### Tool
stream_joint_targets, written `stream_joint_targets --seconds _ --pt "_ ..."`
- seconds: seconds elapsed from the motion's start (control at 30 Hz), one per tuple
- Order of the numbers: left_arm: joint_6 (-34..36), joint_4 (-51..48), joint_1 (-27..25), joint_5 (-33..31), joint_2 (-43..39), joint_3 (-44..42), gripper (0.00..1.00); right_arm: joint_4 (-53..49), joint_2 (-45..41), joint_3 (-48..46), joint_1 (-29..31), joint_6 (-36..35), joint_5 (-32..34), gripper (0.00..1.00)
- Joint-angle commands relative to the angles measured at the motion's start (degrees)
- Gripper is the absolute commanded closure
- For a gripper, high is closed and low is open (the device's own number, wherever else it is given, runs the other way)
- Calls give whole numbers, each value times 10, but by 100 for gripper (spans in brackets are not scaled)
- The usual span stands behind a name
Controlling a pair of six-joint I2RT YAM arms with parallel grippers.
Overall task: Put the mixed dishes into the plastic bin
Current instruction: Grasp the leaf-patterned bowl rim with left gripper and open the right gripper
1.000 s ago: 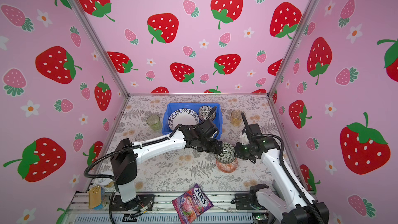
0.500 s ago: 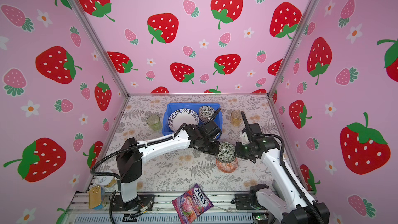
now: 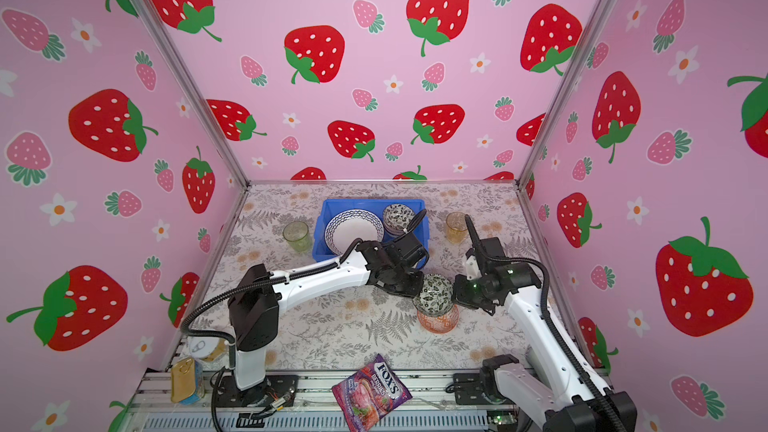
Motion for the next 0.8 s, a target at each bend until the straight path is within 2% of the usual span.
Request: stream_joint_targets --seconds 0.0,0.53,0.67,0.73,0.77 --pt "12 -17 -5 18 -2 19 100 12 -5 19 -1 -4 -6 100" --pt "3 -3 -4 40 -3 13 100 15 -4 13 -1 -7 -6 99" --pt "4 -2 -5 38 -8 13 100 19 -2 13 -1 -7 -2 72" --pt "5 -4 -4 35 -13 11 100 21 0 15 -1 -6 -2 55" --pt "6 -5 -4 33 -16 10 100 21 1 17 -1 -6 -1 50"
